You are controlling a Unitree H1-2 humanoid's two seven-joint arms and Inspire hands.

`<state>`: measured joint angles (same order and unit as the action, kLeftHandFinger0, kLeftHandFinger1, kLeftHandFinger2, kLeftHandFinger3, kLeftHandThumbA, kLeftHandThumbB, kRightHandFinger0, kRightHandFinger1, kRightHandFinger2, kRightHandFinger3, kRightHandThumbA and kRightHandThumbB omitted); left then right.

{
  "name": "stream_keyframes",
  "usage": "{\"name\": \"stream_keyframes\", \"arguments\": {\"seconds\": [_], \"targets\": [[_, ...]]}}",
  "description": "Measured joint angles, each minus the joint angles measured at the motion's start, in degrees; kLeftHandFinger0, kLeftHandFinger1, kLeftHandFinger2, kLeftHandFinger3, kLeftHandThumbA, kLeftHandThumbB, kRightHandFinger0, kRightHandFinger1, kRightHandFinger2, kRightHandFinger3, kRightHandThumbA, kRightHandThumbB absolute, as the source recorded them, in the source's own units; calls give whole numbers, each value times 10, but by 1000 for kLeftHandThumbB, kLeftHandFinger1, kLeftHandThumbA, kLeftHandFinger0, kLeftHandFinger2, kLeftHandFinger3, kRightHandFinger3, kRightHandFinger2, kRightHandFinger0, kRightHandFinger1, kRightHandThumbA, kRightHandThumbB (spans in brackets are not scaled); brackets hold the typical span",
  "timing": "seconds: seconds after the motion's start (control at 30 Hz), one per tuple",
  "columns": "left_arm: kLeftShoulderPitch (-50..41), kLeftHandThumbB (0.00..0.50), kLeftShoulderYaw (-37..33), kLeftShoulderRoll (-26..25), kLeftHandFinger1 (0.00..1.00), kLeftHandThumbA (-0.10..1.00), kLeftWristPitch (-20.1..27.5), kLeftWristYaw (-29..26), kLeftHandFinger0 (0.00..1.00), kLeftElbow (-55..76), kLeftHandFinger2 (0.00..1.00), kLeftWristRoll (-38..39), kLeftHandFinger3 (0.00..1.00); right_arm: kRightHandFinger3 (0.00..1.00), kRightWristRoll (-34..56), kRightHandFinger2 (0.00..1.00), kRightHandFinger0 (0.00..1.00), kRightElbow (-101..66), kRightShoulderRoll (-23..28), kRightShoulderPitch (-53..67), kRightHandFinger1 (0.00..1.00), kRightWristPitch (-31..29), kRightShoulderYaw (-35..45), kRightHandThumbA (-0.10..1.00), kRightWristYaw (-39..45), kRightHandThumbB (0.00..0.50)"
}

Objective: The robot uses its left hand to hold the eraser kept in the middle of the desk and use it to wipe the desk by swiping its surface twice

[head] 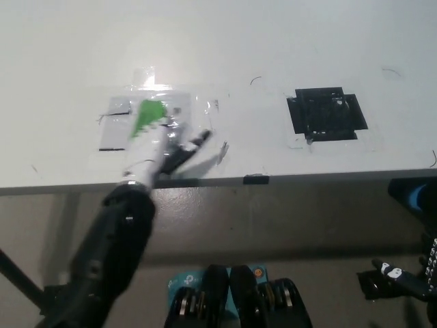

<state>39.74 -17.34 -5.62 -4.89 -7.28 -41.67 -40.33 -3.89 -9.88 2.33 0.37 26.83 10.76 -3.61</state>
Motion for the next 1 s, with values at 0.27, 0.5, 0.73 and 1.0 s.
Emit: {"name": "stream_keyframes", "arguments": {"seconds": [0.27, 0.5, 0.73, 1.0], "targets": [[63, 397, -114, 54, 1000, 1000, -3, -17, 1000, -81, 1000, -54, 1000, 1000, 0, 1000, 1000, 0, -4, -2, 1000, 0, -3, 1000, 0, 45], [113, 405, -188, 101, 1000, 1000, -16, -26, 1000, -167, 1000, -102, 1000, 1000, 0, 1000, 1000, 0, -15, -5, 1000, 0, -2, 1000, -5, 24], [142, 436, -244, 146, 1000, 1000, -39, -29, 1000, -224, 1000, -142, 1000, 1000, 0, 1000, 1000, 0, -23, -8, 1000, 0, -1, 1000, -11, 0], [154, 425, -264, 169, 1000, 1000, -61, -30, 1000, -253, 1000, -166, 1000, 1000, 0, 1000, 1000, 0, -23, -8, 1000, 0, 1, 997, -18, 3]]}}
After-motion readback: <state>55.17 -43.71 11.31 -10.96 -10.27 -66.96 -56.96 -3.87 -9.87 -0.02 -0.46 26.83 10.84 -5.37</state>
